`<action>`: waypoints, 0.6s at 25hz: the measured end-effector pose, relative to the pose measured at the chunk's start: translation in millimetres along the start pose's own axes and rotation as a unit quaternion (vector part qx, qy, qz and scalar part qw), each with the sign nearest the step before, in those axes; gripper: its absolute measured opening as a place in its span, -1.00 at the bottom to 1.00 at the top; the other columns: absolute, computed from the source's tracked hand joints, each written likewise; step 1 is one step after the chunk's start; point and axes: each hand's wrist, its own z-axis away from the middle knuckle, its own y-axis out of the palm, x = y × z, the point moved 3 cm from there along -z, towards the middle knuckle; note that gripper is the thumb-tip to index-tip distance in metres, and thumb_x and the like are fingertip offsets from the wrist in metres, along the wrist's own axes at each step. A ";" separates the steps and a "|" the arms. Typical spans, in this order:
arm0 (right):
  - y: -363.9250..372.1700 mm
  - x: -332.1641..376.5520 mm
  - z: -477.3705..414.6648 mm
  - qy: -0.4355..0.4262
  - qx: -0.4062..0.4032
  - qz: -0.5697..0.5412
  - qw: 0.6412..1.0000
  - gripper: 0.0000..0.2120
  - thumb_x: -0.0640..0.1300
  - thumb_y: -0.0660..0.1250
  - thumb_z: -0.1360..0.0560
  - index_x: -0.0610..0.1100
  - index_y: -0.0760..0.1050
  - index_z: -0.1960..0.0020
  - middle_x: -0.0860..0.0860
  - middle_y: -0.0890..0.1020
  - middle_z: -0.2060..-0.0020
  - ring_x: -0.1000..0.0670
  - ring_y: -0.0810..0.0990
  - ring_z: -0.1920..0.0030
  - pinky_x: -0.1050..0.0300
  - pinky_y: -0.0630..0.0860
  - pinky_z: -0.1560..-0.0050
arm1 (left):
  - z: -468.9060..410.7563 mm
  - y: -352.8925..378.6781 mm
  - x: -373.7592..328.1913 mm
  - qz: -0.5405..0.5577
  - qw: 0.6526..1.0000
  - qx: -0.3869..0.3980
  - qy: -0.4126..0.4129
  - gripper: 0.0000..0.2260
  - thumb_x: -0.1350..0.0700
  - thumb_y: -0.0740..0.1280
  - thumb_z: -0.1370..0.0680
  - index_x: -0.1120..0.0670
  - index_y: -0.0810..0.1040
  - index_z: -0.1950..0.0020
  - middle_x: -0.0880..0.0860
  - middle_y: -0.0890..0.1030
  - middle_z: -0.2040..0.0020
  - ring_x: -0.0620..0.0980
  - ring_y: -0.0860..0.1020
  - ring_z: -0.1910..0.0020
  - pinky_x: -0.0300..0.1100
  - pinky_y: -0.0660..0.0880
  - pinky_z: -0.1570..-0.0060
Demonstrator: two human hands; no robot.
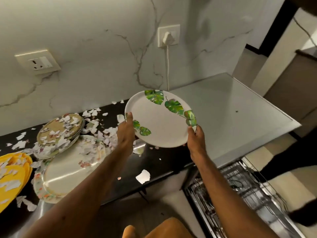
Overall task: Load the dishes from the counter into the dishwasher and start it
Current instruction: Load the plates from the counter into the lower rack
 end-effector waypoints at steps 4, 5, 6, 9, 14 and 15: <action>-89.0 -23.4 5.2 0.013 -0.056 0.000 0.998 -0.71 0.01 0.23 -0.69 0.03 0.48 -0.38 0.01 0.67 -0.16 0.00 0.68 -0.13 -0.09 0.67 -0.13 | 21.2 65.3 23.8 -0.057 0.995 0.086 -0.013 -0.70 -0.10 0.19 -0.71 0.05 0.59 -0.22 0.04 0.74 -0.03 0.04 0.74 0.03 0.10 0.69 0.03; -109.1 -27.5 7.1 0.021 -0.076 -0.007 0.997 -0.70 0.01 0.23 -0.69 0.03 0.47 -0.40 0.01 0.66 -0.17 -0.01 0.67 -0.13 -0.10 0.68 -0.13 | 26.6 82.8 28.7 -0.074 0.992 0.100 -0.013 -0.72 -0.07 0.19 -0.72 0.06 0.58 -0.24 0.06 0.73 -0.05 0.05 0.73 0.01 0.11 0.69 0.01; -128.8 -32.6 9.1 0.033 -0.092 -0.015 0.995 -0.71 0.01 0.22 -0.70 0.03 0.46 -0.40 0.00 0.65 -0.17 -0.02 0.66 -0.13 -0.11 0.68 -0.10 | 34.7 102.0 31.0 -0.093 0.989 0.114 -0.014 -0.73 -0.04 0.18 -0.72 0.07 0.57 -0.26 0.07 0.72 -0.06 0.05 0.72 0.00 0.12 0.69 0.01; -188.1 -43.5 19.1 0.051 -0.150 -0.023 0.987 -0.75 -0.03 0.22 -0.71 0.03 0.46 -0.38 0.03 0.63 -0.12 0.01 0.64 -0.08 0.08 0.63 0.03 | 54.0 159.7 43.0 -0.149 0.977 0.151 -0.019 -0.74 -0.04 0.23 -0.67 0.07 0.59 -0.22 0.07 0.72 -0.04 0.08 0.71 0.01 0.17 0.68 0.01; -284.8 -68.4 38.9 0.094 -0.227 -0.021 0.969 -0.70 -0.03 0.26 -0.70 -0.08 0.47 -0.40 -0.02 0.63 -0.12 -0.04 0.63 -0.07 0.03 0.60 -0.06 | 101.6 243.7 63.8 -0.204 0.952 0.229 0.011 -0.66 -0.11 0.33 -0.57 0.08 0.58 -0.23 0.06 0.69 -0.03 0.10 0.69 0.02 0.05 0.69 0.11; -302.3 -76.7 42.7 0.111 -0.236 -0.025 0.965 -0.70 -0.05 0.28 -0.68 -0.10 0.49 -0.38 -0.05 0.65 -0.12 -0.03 0.64 -0.02 0.07 0.61 0.03 | 113.6 256.7 66.9 -0.196 0.948 0.250 0.012 -0.71 -0.05 0.33 -0.61 0.08 0.55 -0.25 0.05 0.68 -0.03 0.07 0.68 0.03 -0.02 0.68 0.20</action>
